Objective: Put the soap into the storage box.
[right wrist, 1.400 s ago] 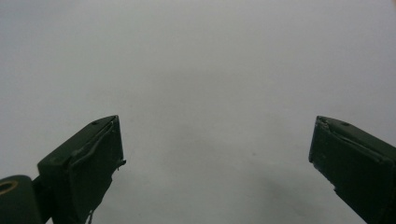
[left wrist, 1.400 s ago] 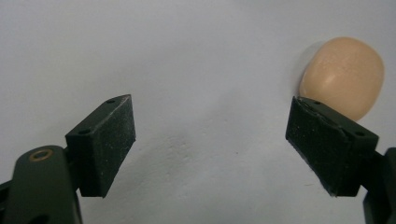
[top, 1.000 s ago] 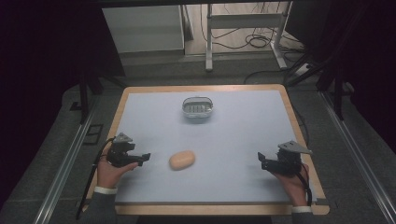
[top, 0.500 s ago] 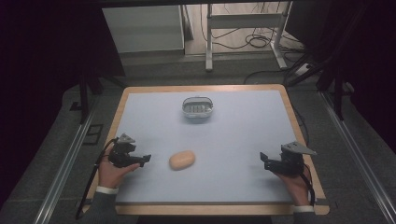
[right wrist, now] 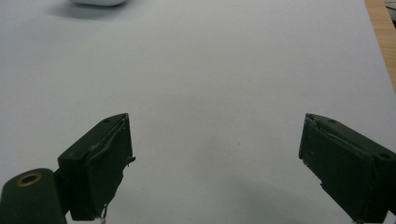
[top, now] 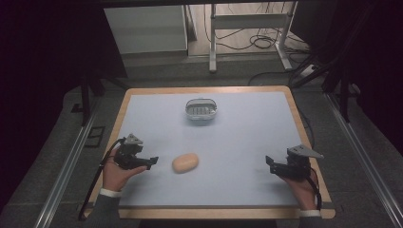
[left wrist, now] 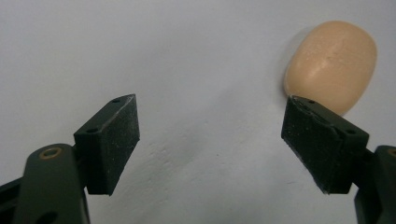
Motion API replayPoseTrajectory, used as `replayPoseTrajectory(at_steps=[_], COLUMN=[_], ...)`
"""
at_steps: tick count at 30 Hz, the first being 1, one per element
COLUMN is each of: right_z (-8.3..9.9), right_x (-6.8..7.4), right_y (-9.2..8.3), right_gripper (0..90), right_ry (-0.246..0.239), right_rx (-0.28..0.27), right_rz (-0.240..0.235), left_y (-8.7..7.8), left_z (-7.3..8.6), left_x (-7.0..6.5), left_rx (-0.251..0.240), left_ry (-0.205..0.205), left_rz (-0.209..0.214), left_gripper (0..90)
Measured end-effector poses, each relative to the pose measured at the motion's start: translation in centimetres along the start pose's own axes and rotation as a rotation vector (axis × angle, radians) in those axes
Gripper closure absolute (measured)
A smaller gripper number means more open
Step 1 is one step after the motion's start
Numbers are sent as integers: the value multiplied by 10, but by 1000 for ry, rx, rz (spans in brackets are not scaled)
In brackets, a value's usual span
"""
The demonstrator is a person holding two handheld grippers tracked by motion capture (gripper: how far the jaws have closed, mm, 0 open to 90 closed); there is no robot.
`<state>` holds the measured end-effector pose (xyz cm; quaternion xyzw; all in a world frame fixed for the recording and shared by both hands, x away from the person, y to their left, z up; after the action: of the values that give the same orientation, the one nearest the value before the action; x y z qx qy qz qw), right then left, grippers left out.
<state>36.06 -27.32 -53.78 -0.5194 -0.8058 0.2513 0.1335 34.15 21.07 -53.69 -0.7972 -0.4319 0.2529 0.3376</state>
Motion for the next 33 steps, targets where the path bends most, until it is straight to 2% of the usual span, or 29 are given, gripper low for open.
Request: replayPoseTrajectory(at_steps=[4,12,21,25,33], right_z=[0,4,3,2,2], right_x=[-2,0,2,2,1], right_y=[-5,-4,-3,-4,-4], right_gripper=[95,95,95,95,94], right_ry=[-4,-7,-19,-27,-27], right_rx=[-4,10,11,7,8], right_rz=[13,14,20,22,32], left_y=[-8,-8,-7,-2,3], left_z=[-10,-24,-31,-34,-40], left_x=[-8,-21,-33,-43,-55], left_rx=[-3,12,33,51,70], left_ry=[40,86,128,158,188], left_rz=[-1,11,9,19,30], left_gripper=[198,175,174,174,173])
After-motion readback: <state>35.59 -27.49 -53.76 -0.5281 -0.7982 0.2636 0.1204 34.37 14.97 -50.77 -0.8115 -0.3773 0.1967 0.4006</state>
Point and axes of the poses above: each handheld gripper's, and its own axes: y roughly forward along the jaws, z roughly out of its underside, x roughly to its left, the point moved 6 cm from there along y, roughly forward along the jaws, and after that the axes turned 4 degrees about -y, right-handed, at the moved point
